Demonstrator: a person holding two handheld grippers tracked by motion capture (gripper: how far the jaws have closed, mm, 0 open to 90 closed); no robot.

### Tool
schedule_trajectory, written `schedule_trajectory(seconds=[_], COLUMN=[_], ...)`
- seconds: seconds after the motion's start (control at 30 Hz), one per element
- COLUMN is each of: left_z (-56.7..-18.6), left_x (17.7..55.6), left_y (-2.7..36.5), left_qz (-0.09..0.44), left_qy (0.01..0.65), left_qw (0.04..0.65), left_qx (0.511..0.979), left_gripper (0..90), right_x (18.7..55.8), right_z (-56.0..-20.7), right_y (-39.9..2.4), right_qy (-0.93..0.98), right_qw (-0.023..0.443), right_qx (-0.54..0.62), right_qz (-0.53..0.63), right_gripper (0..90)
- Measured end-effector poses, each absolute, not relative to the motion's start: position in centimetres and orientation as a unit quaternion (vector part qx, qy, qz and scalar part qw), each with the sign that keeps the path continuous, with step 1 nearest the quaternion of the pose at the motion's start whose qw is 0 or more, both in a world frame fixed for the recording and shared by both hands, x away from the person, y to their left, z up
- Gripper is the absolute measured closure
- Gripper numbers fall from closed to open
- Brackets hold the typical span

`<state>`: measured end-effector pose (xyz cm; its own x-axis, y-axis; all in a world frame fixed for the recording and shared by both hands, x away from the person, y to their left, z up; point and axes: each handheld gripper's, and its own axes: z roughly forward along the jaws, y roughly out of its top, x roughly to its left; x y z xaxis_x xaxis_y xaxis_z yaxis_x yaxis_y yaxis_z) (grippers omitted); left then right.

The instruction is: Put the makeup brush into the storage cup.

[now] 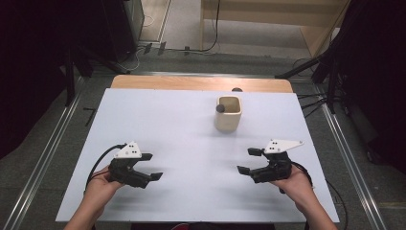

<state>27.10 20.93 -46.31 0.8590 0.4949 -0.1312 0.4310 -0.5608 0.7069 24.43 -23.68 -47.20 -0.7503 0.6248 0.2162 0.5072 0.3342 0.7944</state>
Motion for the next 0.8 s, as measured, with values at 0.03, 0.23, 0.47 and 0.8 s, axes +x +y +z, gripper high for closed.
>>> schedule_trajectory(seconds=[0.03,0.23,0.47,0.8], left_z=[-46.31,-46.31,-46.31,-46.34], left_x=[27.10,27.11,27.12,27.17], left_y=[20.94,20.94,20.94,20.92], left_qz=[0.041,0.041,0.040,0.039], left_qy=[0.262,0.262,0.262,0.261], left_qw=[0.388,0.389,0.391,0.390], left_qx=[0.883,0.882,0.882,0.882], left_gripper=[21.6,21.5,21.5,21.5], right_x=[24.33,24.08,23.94,24.18], right_z=[-47.27,-47.51,-47.64,-47.99], right_y=[-23.78,-24.17,-24.38,-24.52], right_qy=[0.814,0.815,0.818,0.819], right_qw=[0.063,0.063,0.063,0.062], right_qx=[0.347,0.347,0.343,0.343], right_qz=[0.462,0.459,0.457,0.455], right_gripper=[20.1,20.2,20.3,20.6])
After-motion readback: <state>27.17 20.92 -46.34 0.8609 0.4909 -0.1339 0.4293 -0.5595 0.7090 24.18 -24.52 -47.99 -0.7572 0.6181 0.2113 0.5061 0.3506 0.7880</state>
